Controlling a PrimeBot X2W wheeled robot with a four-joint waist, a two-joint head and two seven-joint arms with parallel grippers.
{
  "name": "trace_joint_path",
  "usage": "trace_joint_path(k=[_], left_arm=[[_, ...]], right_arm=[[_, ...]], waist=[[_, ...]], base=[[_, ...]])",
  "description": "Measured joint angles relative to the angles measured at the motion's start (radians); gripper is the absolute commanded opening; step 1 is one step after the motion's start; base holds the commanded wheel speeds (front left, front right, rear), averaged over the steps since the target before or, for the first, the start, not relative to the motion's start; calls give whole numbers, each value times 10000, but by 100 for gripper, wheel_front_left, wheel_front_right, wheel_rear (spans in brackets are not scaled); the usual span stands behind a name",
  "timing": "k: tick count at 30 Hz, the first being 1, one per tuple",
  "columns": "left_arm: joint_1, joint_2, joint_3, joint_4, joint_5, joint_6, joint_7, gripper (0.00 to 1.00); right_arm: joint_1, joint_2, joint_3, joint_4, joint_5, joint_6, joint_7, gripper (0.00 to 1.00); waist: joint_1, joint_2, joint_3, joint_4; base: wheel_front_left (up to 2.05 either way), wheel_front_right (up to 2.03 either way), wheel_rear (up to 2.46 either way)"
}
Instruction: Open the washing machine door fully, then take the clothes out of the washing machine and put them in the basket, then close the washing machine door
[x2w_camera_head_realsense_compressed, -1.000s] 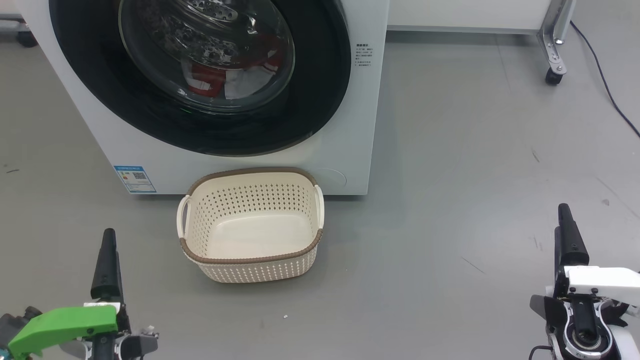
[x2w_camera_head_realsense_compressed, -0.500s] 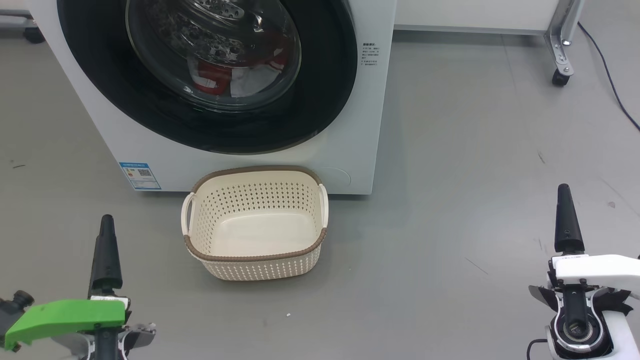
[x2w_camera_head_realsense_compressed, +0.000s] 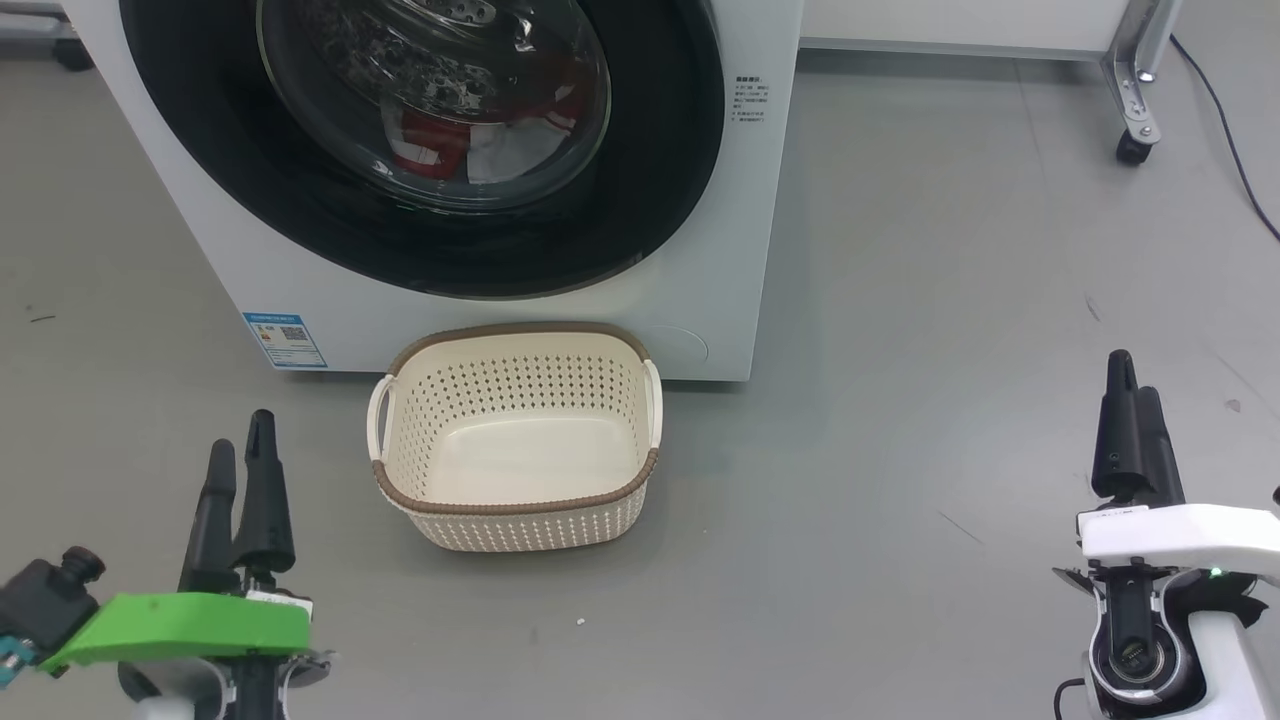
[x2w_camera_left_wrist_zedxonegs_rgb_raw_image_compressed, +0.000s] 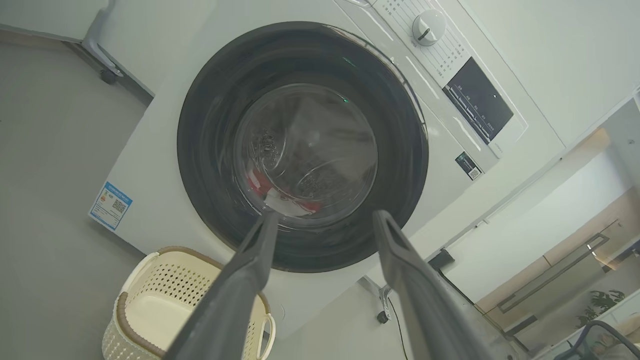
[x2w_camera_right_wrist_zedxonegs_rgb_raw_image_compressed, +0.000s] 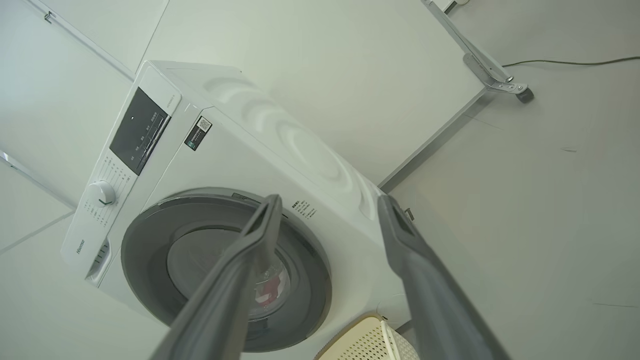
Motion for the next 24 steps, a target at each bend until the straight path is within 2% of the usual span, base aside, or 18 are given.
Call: trace_joint_path(k=[9, 15, 20, 24], left_arm=[[7, 65, -594, -217, 1342, 0, -297, 100], [12, 347, -1018, -242, 2928, 0, -546, 100], [75, 527, -1269, -194, 4138, -2, -681, 100], [165, 621, -1505, -17, 5099, -15, -826, 100]], right_arm=[[1, -36, 199, -46, -1741, -102, -307, 100], [1, -52, 451, -42, -3072, -270, -548, 100], [1, -82, 594, -38, -3626, -449, -740, 100], [1, -92, 830, 69, -4721, -550, -865, 100]], waist=[[0, 0, 83, 10], [0, 0, 134, 5], [0, 0, 182, -5], [0, 0, 241, -7]], base=[[0, 0, 0], [0, 0, 0], [0, 0, 0], [0, 0, 0]])
